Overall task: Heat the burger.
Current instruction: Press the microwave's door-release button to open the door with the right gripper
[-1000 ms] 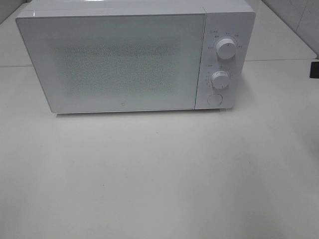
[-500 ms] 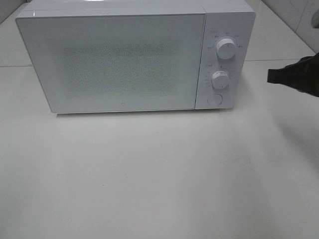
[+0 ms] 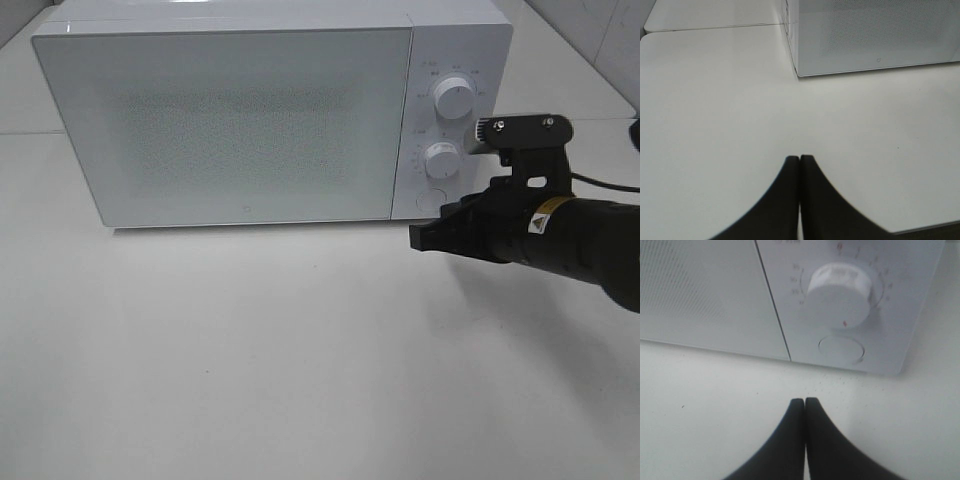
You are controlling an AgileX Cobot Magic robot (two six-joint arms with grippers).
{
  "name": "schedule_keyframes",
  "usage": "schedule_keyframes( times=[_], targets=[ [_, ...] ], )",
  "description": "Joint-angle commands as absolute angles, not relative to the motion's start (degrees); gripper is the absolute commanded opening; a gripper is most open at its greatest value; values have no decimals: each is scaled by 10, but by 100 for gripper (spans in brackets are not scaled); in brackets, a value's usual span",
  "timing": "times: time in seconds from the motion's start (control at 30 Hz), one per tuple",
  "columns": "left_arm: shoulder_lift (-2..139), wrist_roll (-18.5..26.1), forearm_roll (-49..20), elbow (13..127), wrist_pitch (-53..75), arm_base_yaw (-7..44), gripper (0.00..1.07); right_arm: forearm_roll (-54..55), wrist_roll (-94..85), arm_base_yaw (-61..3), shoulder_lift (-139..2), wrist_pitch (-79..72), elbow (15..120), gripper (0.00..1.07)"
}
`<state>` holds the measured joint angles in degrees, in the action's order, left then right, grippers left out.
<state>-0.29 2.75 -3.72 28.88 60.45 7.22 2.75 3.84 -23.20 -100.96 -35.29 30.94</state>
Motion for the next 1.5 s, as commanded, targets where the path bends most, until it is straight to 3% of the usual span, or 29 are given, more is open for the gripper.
schedule_keyframes(
  times=[0.03, 0.53, 1.07, 1.5],
  targets=[
    [-16, 27, -36, 286, 596, 72, 0, 26, 82, -239, -1030, -370, 323, 0],
    [-16, 27, -36, 286, 596, 72, 0, 29, 397, -239, -1110, -413, 397, 0],
    [-16, 27, -36, 286, 596, 72, 0, 99, 653, -239, -1171, -514, 403, 0],
    [-16, 27, -36, 286, 596, 72, 0, 131, 692, -238, -1208, -573, 403, 0]
  ],
)
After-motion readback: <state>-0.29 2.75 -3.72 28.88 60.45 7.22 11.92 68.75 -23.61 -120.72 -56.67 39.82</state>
